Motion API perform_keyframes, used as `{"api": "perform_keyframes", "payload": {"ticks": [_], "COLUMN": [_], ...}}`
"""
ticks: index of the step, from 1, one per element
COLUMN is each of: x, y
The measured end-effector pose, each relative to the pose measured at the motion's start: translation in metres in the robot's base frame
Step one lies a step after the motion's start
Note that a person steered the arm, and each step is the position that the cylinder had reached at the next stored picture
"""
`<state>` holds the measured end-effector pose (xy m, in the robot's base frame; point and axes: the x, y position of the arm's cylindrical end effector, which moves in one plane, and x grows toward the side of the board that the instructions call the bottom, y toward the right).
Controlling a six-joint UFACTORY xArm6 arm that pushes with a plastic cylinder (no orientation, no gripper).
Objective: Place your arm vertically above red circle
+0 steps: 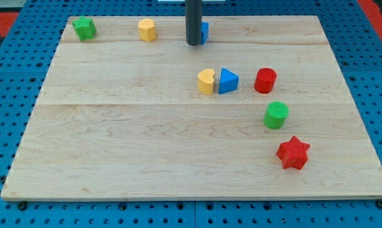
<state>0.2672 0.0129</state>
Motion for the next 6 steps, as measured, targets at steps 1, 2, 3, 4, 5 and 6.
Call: {"api": "perform_keyframes", "payload": {"ticks": [1, 2, 3, 4, 5, 6], "x": [-0.011, 0.007, 0.023, 0.023, 0.023, 0.023], "y": [0.015, 0.021, 0.021, 0.021, 0.024, 0.024]}}
